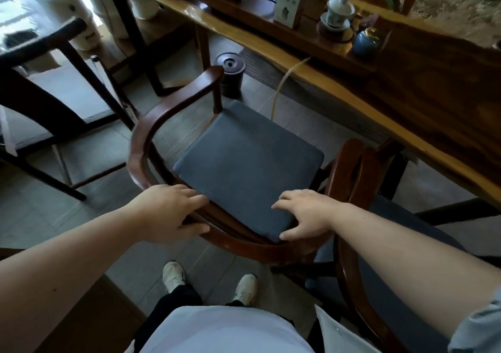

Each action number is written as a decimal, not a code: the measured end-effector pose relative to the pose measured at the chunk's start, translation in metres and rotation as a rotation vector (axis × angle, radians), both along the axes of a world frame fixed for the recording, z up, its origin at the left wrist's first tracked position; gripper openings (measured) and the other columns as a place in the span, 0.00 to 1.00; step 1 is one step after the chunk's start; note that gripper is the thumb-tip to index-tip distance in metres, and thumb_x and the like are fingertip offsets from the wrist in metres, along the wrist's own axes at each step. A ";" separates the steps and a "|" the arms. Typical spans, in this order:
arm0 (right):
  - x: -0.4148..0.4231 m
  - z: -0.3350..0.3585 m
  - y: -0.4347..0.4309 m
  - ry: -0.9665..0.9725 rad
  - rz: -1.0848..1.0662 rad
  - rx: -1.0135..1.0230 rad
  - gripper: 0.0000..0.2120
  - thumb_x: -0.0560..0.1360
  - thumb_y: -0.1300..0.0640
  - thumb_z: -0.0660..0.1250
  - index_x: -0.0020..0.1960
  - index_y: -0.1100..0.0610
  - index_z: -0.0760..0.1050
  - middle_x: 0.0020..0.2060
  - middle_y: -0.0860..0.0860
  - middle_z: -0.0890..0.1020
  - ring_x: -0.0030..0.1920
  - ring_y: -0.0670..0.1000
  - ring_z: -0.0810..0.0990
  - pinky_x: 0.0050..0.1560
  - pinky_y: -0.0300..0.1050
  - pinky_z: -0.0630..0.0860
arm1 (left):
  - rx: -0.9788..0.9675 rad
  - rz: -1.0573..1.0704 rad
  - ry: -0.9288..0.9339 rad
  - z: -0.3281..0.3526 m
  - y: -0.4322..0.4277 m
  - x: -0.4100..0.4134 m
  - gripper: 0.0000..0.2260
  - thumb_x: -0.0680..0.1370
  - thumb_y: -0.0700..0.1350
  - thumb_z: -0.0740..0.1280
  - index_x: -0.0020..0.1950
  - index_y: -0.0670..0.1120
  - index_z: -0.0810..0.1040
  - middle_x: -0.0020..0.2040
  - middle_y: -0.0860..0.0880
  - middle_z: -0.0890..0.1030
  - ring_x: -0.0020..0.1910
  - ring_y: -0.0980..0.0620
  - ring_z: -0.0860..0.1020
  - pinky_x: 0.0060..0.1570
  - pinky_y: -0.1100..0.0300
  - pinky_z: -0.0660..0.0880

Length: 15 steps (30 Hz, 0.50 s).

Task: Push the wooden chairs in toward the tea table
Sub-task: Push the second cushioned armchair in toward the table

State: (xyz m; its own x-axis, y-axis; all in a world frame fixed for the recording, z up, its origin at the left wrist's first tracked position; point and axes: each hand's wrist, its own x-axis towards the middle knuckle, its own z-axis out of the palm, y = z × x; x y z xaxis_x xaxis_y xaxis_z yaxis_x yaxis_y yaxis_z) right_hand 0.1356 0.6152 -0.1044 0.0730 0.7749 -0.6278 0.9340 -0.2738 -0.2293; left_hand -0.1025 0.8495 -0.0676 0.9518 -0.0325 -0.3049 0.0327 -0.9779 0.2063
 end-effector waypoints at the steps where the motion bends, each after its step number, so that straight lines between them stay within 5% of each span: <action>1: 0.000 0.007 0.012 0.001 0.004 0.045 0.38 0.71 0.30 0.65 0.74 0.49 0.64 0.70 0.52 0.70 0.69 0.55 0.68 0.69 0.53 0.65 | 0.039 0.027 -0.033 0.005 0.006 -0.003 0.24 0.76 0.65 0.57 0.67 0.53 0.69 0.61 0.52 0.78 0.58 0.50 0.75 0.53 0.51 0.76; 5: -0.010 0.034 0.076 -0.015 0.072 0.192 0.35 0.73 0.33 0.65 0.75 0.48 0.63 0.72 0.51 0.68 0.68 0.54 0.69 0.68 0.50 0.65 | 0.193 0.127 -0.092 0.028 0.035 -0.021 0.19 0.77 0.56 0.61 0.65 0.49 0.72 0.60 0.49 0.79 0.59 0.46 0.75 0.55 0.51 0.74; 15: -0.061 0.076 0.258 -0.165 0.212 0.587 0.38 0.76 0.37 0.64 0.78 0.50 0.55 0.77 0.59 0.61 0.74 0.58 0.60 0.72 0.53 0.58 | 0.397 0.500 -0.212 0.070 0.153 -0.074 0.23 0.74 0.55 0.69 0.64 0.43 0.74 0.58 0.43 0.80 0.59 0.40 0.75 0.60 0.45 0.72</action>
